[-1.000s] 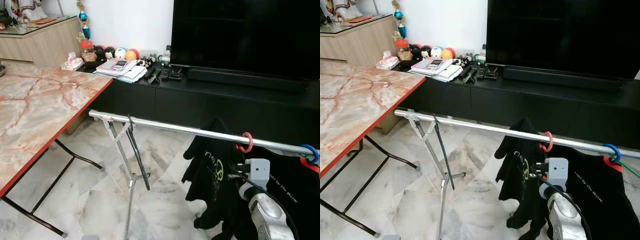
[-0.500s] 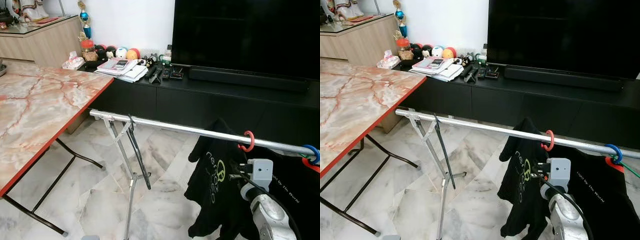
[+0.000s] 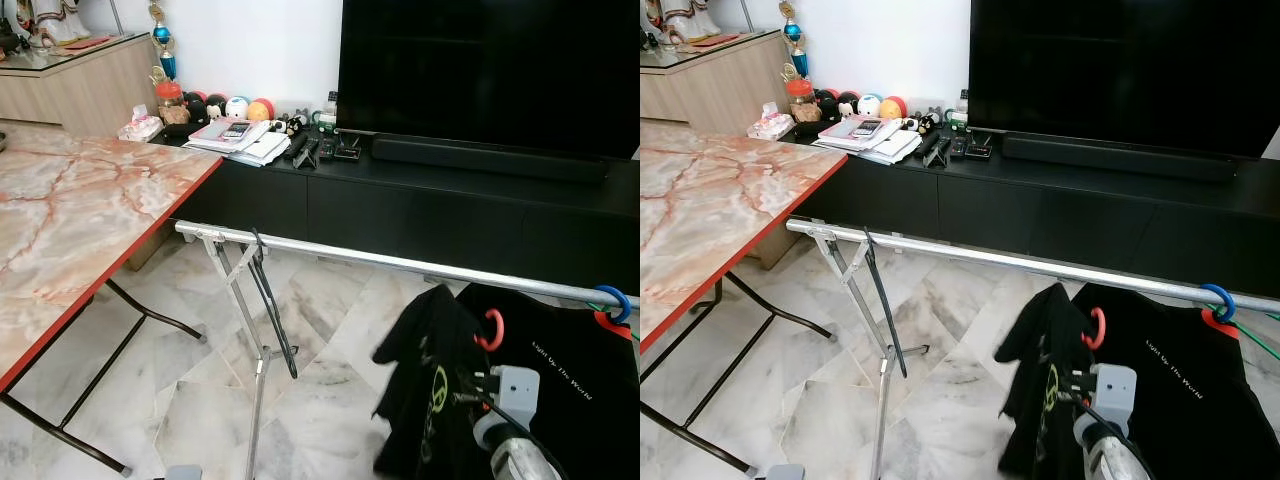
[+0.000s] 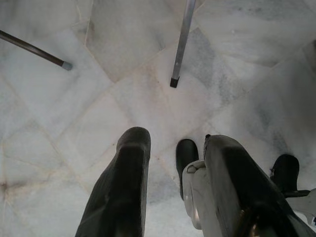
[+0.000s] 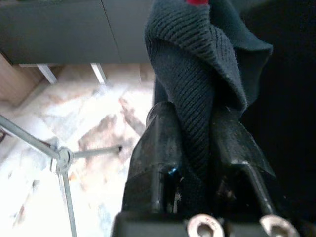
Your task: Hang hanger
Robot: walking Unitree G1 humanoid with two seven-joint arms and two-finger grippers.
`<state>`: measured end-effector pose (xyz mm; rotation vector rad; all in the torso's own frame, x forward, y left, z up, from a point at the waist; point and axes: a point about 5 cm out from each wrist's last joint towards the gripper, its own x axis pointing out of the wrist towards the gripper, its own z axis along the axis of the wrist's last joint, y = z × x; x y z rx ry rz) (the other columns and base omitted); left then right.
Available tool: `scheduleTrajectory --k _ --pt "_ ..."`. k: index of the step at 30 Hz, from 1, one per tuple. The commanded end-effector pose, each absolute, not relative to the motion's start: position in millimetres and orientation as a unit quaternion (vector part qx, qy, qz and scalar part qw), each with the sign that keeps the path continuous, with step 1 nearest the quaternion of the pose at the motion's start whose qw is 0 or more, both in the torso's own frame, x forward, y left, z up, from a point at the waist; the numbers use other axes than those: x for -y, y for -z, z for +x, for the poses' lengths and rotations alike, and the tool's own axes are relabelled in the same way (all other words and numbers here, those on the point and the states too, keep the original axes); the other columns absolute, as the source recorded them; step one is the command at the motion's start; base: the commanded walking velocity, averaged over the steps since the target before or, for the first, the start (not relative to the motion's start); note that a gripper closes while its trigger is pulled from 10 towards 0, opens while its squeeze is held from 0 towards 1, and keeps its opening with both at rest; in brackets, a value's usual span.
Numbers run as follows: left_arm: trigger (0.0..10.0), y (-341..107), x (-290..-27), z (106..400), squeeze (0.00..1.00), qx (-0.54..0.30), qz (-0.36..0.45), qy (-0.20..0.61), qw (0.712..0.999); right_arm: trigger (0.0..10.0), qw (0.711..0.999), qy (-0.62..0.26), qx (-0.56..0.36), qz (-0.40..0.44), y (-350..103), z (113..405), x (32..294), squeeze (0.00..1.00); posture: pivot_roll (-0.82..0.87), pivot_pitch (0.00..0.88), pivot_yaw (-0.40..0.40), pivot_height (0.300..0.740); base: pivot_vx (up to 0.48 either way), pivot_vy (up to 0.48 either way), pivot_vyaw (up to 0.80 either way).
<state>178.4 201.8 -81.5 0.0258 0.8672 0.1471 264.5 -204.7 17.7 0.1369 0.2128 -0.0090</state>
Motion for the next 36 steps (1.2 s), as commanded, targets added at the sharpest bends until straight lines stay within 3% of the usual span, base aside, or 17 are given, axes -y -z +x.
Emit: scheduleTrajectory --k 1,8,9,19,36 --pt "10.0 82.2 -203.0 176.8 0.00 -0.423 0.013 -0.072 0.903 0.0 0.993 0.002 -0.101 0.064 -16.9 264.9 204.1 0.00 0.10 0.005 -0.033 0.740 0.000 0.000 0.00" --pt "10.0 82.4 -201.0 176.9 0.00 -0.424 0.012 -0.071 0.903 0.0 0.983 0.005 -0.177 0.041 9.1 254.1 206.6 0.00 0.11 0.000 -0.032 0.740 0.000 0.000 0.00" --pt "10.0 81.9 -200.7 178.1 0.00 -0.421 0.010 -0.071 0.904 10.0 0.983 0.002 -0.178 0.039 8.6 257.1 206.6 0.00 0.12 0.000 -0.034 0.740 0.000 0.000 0.00" --pt "10.0 81.9 -200.4 177.3 0.00 -0.418 0.009 -0.069 0.906 10.0 0.987 0.004 -0.155 0.038 -1.5 271.5 207.0 0.00 0.12 0.000 -0.031 0.740 0.000 0.000 0.00" --pt "10.0 83.3 -202.4 173.7 0.00 -0.423 0.010 -0.069 0.903 10.0 0.986 0.000 -0.160 0.041 3.5 269.4 200.5 0.00 0.13 0.007 -0.032 0.740 0.000 0.000 0.00"
